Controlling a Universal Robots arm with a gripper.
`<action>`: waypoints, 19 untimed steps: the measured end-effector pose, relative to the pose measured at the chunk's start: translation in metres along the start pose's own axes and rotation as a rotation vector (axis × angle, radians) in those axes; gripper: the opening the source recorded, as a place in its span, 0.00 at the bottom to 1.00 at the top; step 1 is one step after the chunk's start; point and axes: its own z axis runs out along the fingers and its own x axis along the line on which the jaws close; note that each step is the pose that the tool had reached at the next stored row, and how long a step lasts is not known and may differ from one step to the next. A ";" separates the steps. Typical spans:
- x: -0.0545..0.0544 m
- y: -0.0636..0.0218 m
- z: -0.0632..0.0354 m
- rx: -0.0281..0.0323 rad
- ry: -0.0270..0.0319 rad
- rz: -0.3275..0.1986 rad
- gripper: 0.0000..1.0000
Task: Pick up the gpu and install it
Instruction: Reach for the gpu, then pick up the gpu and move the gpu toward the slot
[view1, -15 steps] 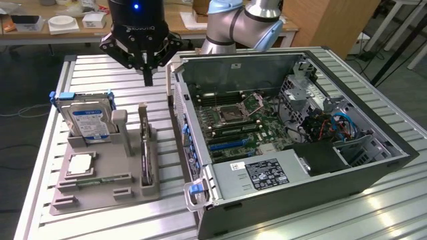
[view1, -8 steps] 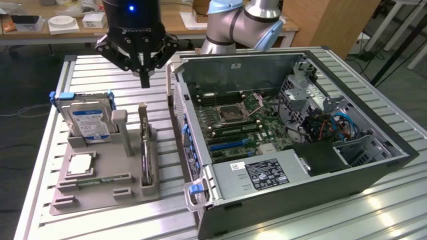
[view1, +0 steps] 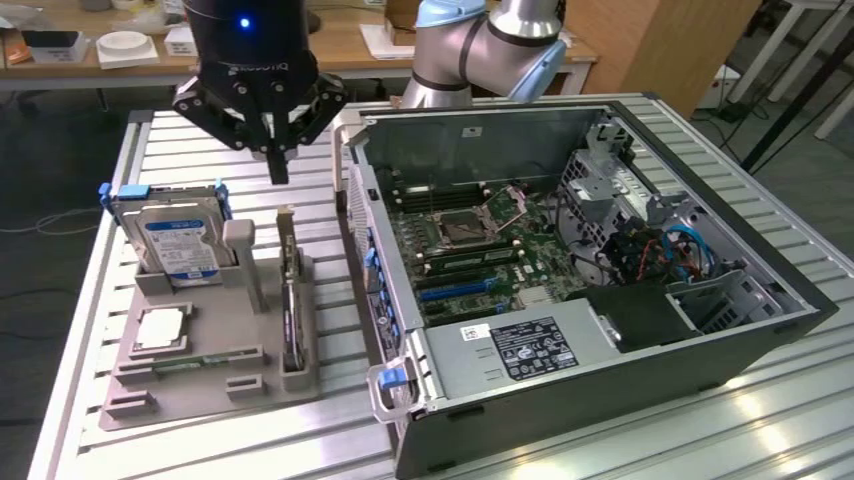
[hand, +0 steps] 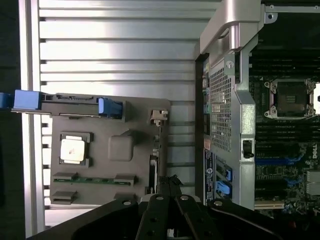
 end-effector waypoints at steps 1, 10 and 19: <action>0.001 -0.0014 -0.0001 0.0000 0.0001 0.000 0.11; 0.007 -0.0126 -0.0008 0.0000 0.0001 0.000 0.11; 0.007 -0.0143 -0.0009 0.0000 0.0001 0.000 0.11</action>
